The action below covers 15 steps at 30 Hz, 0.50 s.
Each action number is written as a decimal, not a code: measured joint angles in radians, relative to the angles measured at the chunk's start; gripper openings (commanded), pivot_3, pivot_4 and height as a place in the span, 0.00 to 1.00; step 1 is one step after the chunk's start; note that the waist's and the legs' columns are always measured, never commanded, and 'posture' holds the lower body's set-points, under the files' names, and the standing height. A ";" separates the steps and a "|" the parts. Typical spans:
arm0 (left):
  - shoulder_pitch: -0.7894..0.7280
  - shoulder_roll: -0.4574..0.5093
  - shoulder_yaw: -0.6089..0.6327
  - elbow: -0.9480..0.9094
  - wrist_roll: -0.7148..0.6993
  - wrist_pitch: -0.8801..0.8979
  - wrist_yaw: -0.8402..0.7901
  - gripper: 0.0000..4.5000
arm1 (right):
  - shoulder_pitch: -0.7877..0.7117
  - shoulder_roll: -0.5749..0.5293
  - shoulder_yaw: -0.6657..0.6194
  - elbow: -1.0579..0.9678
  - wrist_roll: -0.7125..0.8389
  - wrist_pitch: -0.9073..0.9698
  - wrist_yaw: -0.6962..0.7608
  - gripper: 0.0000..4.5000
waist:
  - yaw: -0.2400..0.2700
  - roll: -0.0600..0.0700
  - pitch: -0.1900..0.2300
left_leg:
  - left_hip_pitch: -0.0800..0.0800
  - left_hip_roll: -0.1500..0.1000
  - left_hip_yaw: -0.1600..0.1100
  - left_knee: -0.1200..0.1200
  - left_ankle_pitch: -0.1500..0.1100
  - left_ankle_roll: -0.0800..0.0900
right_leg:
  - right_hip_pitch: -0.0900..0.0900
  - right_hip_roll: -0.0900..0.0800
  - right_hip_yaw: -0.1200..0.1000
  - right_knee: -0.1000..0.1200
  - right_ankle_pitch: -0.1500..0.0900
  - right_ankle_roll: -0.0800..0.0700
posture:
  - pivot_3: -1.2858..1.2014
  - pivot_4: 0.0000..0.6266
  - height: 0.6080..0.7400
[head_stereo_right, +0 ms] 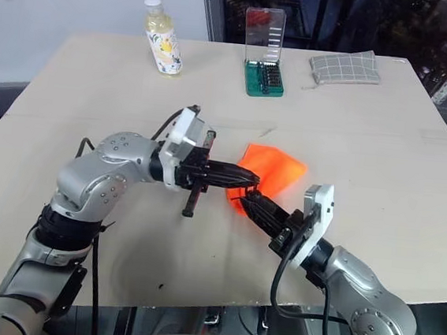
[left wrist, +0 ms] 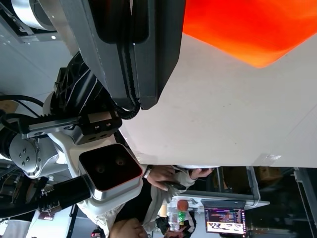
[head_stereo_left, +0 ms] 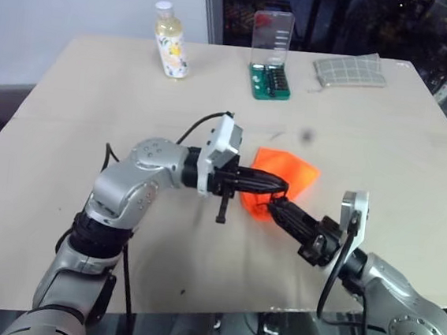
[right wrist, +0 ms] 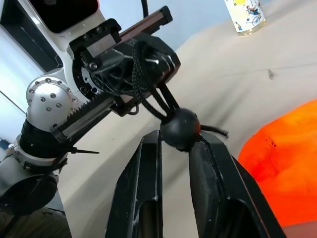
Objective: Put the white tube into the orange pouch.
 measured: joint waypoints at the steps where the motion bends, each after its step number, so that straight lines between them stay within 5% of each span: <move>1: 0.000 0.000 0.000 0.000 -0.001 0.000 0.000 0.00 | 0.002 -0.001 0.000 0.001 -0.005 0.000 0.000 0.19 | 0.000 0.000 0.000 | 0.000 0.000 0.000 0.000 0.000 0.000 | 0.000 0.000 0.000 0.000 0.000 0.000 | 0.52 0.24 1.00; 15: 0.000 0.000 0.004 -0.019 -0.027 0.029 0.029 0.00 | 0.009 0.024 0.000 0.010 -0.024 -0.005 -0.001 0.19 | 0.000 0.000 0.000 | 0.000 0.000 0.000 0.000 0.000 0.000 | 0.000 0.000 0.000 0.000 0.000 0.000 | 0.52 0.24 1.00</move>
